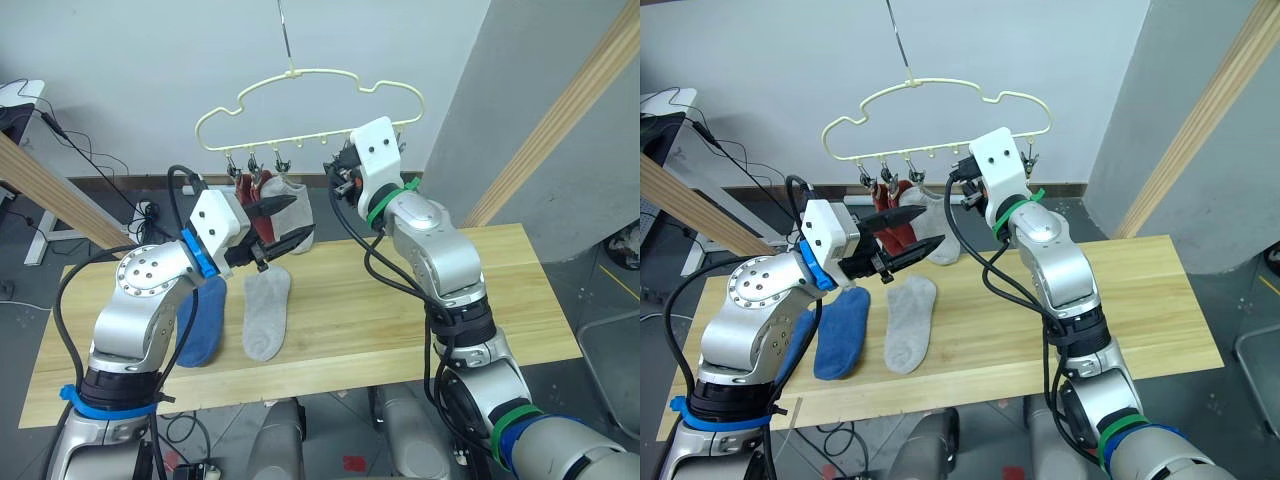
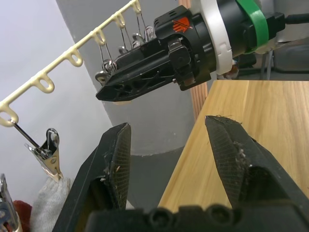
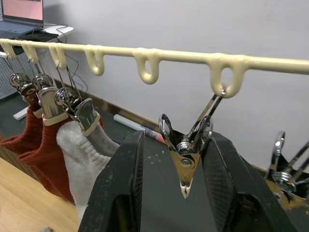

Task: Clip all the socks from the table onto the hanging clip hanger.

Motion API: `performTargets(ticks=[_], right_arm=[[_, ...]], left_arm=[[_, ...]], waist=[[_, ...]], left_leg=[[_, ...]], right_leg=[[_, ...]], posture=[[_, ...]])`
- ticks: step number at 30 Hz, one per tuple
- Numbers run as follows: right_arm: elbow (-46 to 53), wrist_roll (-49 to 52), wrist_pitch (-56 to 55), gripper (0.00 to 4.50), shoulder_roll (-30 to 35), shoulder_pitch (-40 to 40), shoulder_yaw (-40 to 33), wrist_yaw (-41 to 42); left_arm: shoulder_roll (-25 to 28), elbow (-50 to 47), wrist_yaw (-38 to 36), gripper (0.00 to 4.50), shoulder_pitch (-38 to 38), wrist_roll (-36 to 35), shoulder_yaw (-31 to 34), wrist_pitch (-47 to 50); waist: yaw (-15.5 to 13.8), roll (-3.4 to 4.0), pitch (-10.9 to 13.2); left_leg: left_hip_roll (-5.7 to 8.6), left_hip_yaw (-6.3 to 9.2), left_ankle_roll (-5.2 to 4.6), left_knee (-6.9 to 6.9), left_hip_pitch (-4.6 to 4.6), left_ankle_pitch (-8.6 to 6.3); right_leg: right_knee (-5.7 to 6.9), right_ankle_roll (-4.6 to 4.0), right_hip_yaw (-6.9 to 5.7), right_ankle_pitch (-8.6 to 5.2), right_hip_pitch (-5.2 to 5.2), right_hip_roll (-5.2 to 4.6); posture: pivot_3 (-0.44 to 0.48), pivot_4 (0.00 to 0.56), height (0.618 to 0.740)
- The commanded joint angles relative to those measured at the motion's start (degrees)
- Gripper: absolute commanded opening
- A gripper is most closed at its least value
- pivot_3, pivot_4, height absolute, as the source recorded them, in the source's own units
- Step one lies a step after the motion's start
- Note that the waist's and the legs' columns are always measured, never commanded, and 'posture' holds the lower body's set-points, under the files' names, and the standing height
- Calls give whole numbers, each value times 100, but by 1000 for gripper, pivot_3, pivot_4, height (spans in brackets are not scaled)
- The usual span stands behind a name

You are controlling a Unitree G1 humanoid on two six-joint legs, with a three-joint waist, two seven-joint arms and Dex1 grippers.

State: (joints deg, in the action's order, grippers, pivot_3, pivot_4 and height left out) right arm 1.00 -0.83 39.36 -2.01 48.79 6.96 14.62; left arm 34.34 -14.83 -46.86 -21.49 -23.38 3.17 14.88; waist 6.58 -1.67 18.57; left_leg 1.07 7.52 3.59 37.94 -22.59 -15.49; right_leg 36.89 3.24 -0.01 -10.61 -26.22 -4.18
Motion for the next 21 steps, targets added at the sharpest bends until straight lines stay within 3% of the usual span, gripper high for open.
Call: performTargets(ticks=[1, 21], right_arm=[[46, 101, -268, 1745, -84, 184, 39, -22], [-379, 256, -729, 1745, -239, 297, -183, -234]], left_arm=[[3, -107, 26, 2688, 39, 10, 68, -61], [-15, -49, 19, 2688, 113, 95, 56, -128]], waist=[[-1, 0, 0], [-4, 0, 0]], left_leg=[[0, 1, 0, 0, 0, 0], [0, 1, 0, 0, 0, 0]], right_leg=[[0, 0, 0, 0, 0, 0], [1, -1, 0, 0, 0, 0]], posture=[[-148, 293, 740], [-142, 289, 740]])
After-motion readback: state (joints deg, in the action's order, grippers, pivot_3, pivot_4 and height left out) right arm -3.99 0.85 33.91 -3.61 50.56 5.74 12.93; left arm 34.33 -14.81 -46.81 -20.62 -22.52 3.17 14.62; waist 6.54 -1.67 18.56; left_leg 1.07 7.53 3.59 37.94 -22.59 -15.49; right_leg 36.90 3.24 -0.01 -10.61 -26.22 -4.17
